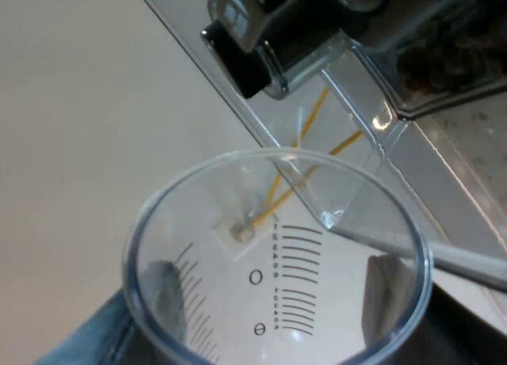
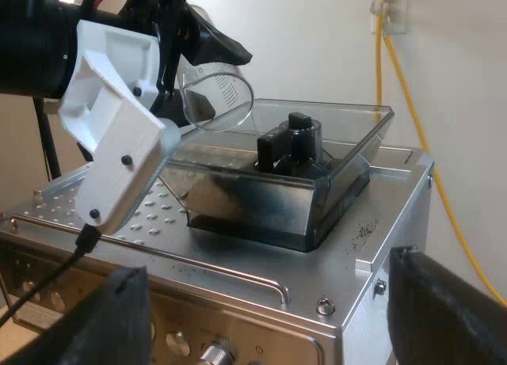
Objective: Pour the beans into the coffee machine
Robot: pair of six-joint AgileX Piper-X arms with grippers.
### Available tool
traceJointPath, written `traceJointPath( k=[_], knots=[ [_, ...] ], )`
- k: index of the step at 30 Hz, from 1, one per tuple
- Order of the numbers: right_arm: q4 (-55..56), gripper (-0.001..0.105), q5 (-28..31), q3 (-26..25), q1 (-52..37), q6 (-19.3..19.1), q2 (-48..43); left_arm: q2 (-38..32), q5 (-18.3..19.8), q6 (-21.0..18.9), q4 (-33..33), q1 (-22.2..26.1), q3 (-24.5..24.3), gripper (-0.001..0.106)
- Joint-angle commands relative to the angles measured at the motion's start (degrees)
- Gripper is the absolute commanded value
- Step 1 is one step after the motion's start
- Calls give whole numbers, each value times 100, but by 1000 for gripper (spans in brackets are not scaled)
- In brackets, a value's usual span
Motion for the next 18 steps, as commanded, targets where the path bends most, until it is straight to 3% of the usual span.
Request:
traceJointPath(
  k=[1,4,5,7,8,10,11,18],
  knots=[
    [-29,64,-31,-81,4,-2,-48,-29,-5,-612,-110,-17,-41,30],
    [-29,64,-31,-81,4,-2,-48,-29,-5,-1004,-110,-17,-41,30],
    [-29,64,-31,-81,4,-2,-48,-50,-23,-1724,-100,-17,-41,30],
    [-29,64,-31,-81,4,-2,-48,-88,-129,-2119,-100,-17,-41,30],
    [-29,64,-31,-81,4,-2,-48,-88,-129,-2119,-100,-17,-41,30],
    [-29,64,-31,-81,4,-2,-48,-192,-375,-2631,-100,-17,-41,29],
    [-29,64,-31,-81,4,-2,-48,-206,-388,-2686,-100,-17,-41,29],
    [-29,64,-31,-81,4,-2,-48,-528,-928,-3886,-46,-17,-41,12]
  ],
)
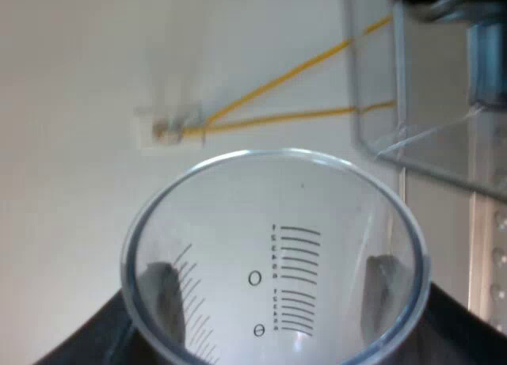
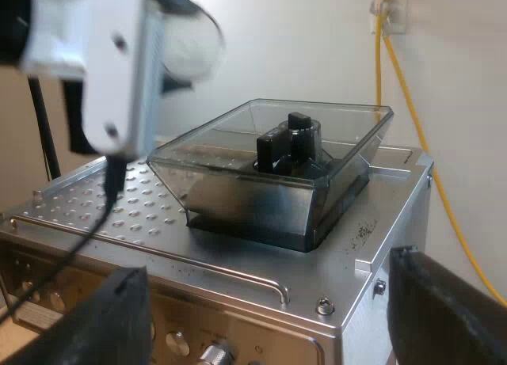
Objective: Pour the beans into the coffee machine
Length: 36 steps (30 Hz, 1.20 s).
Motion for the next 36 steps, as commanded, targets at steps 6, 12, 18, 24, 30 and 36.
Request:
traceJointPath(
  k=[6,12,18,24,30,36],
  knots=[
    [-29,64,-46,-81,4,-2,-48,-441,-394,-1277,615,-17,-41,11],
    [-29,64,-914,-81,4,-19,-48,-754,-437,-3034,1609,-17,-41,11],
    [-8,64,-1367,-81,4,-19,-159,-1157,-145,-4461,2333,-17,-41,11],
    [337,64,-1372,-81,4,-19,-458,-1691,-54,-5468,2472,-17,303,11],
    [990,64,-1517,-81,4,-19,-714,-2463,-54,-5732,2443,-17,1218,11],
    [1469,64,-1959,-81,4,-19,-728,-3490,-54,-5770,1956,-17,2525,11]
  ],
)
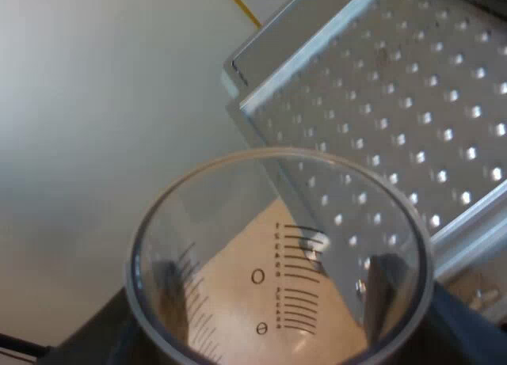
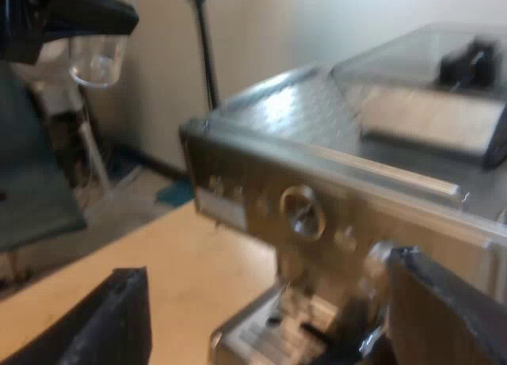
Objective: Pour the beans into the coffee machine
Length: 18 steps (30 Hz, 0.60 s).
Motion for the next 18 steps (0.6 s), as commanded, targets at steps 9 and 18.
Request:
traceJointPath(
  k=[9,18],
  knots=[
    [343,64,-329,-59,4,-93,-48,-1816,60,-234,-1303,-17,2212,11],
    [424,64,-559,288,4,-315,-48,-2719,421,-1011,-2162,-17,3864,11]
  ],
)
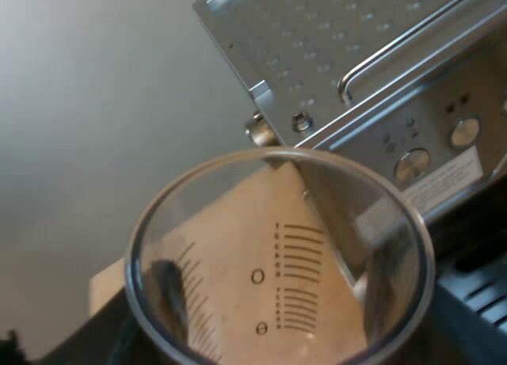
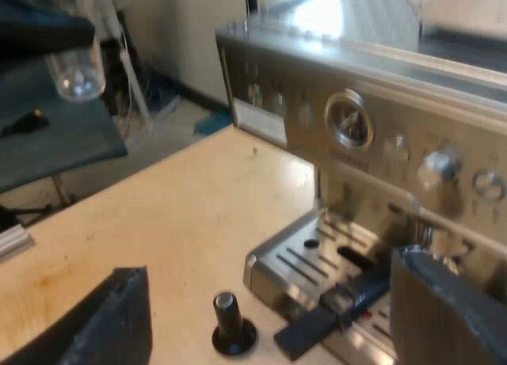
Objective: Pour the beans into the coffee machine
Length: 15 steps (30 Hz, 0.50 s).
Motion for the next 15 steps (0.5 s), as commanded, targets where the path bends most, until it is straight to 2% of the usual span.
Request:
traceJointPath(
  k=[1,2,4,8,11,13,14,15],
  knots=[
    [-14,64,-160,85,4,-96,-48,-272,208,-484,-633,-6,627,11],
    [-14,64,-160,103,4,-96,-48,-275,238,-513,-676,7,679,11],
    [-14,64,-176,111,4,-96,-48,-278,727,-878,-850,238,984,11],
    [-14,64,-176,111,4,-96,-48,-278,1289,-1156,-1117,766,1250,11],
    [-14,64,-176,111,4,-96,-48,-278,1928,-1223,-1295,1586,1405,11],
    [-14,64,-176,111,4,-96,-48,-264,2560,-1164,-1509,2152,1517,11],
    [-14,64,-176,111,4,-96,-48,-263,2676,-1151,-1580,2251,1550,11],
    [-14,64,-176,111,4,-96,-48,-250,3028,-1113,-1720,2528,1633,11]
  ],
)
